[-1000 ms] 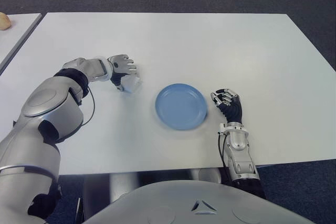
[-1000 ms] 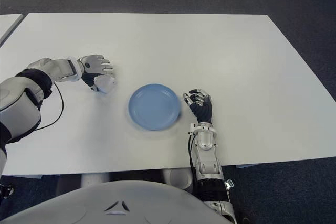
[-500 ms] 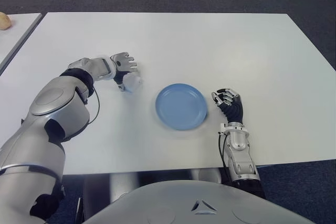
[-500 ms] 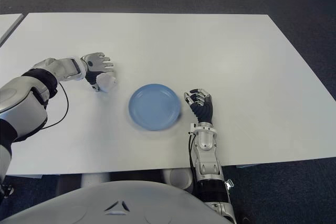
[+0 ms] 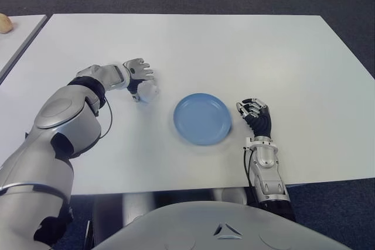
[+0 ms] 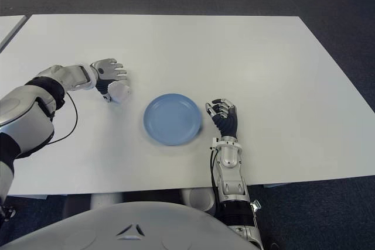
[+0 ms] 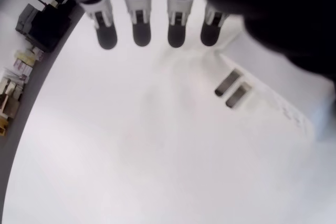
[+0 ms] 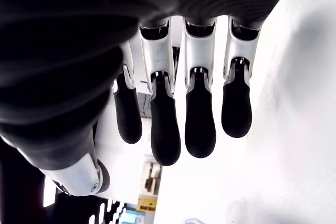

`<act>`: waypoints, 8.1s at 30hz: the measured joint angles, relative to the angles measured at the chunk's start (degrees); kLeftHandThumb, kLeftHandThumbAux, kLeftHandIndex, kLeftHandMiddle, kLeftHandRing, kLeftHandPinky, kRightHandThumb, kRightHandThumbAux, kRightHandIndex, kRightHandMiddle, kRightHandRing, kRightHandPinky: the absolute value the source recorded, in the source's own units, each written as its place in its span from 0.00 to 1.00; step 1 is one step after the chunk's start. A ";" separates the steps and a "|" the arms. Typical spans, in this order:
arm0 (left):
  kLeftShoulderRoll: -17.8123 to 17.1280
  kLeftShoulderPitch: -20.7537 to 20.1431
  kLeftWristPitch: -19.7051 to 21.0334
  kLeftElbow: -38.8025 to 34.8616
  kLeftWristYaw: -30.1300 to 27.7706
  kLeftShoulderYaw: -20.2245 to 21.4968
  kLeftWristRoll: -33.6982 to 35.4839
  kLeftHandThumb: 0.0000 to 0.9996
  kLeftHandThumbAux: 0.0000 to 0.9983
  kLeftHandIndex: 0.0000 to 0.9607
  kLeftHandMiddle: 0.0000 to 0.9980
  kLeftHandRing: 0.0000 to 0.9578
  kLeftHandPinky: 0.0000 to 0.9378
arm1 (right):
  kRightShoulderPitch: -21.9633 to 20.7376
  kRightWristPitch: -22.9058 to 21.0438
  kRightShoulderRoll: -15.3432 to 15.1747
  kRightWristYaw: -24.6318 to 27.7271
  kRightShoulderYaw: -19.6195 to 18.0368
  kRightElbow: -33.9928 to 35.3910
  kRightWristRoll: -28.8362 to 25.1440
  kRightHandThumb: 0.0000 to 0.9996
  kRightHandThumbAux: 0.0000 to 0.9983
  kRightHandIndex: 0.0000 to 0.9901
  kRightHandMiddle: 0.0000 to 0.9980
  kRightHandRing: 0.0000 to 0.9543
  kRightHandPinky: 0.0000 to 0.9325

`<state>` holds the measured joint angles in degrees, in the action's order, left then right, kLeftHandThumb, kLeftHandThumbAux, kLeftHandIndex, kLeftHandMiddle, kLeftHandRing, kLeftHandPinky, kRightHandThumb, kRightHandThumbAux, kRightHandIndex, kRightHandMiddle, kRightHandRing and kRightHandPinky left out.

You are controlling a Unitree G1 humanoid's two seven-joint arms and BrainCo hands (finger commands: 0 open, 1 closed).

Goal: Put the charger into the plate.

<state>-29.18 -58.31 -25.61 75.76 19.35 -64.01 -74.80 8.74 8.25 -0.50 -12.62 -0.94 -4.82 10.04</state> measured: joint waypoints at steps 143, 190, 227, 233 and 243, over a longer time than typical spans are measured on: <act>3.35 11.02 -22.09 -28.57 -15.65 20.69 17.94 0.85 0.67 0.42 0.57 0.85 0.86 | -2.52 3.60 -0.51 0.01 -0.36 -4.68 -0.85 0.71 0.73 0.43 0.63 0.67 0.68; 0.98 5.84 -24.85 -28.68 6.45 9.35 3.79 0.07 0.37 0.00 0.00 0.00 0.00 | -2.61 3.76 -0.52 -0.20 -0.55 -4.96 -0.83 0.71 0.73 0.43 0.63 0.66 0.66; 8.09 4.93 -17.32 -19.06 -25.80 41.45 53.83 0.00 0.52 0.00 0.01 0.00 0.00 | -4.26 4.33 -1.30 0.03 -1.06 -7.43 -1.00 0.71 0.73 0.44 0.64 0.67 0.67; 9.93 10.93 -10.74 -24.09 -26.59 46.23 58.47 0.00 0.51 0.06 0.07 0.03 0.01 | -4.57 4.37 -1.41 0.08 -1.27 -7.92 -1.00 0.71 0.73 0.44 0.64 0.67 0.68; 14.16 23.15 -8.48 -28.91 -28.09 54.46 68.80 0.00 0.53 0.20 0.19 0.16 0.19 | -4.57 4.37 -1.76 0.17 -1.37 -8.02 -0.96 0.71 0.73 0.43 0.63 0.66 0.67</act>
<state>-15.02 -35.16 -34.09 46.85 -8.74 -9.55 -6.01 4.17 12.62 -2.26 -12.45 -2.31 -12.84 9.09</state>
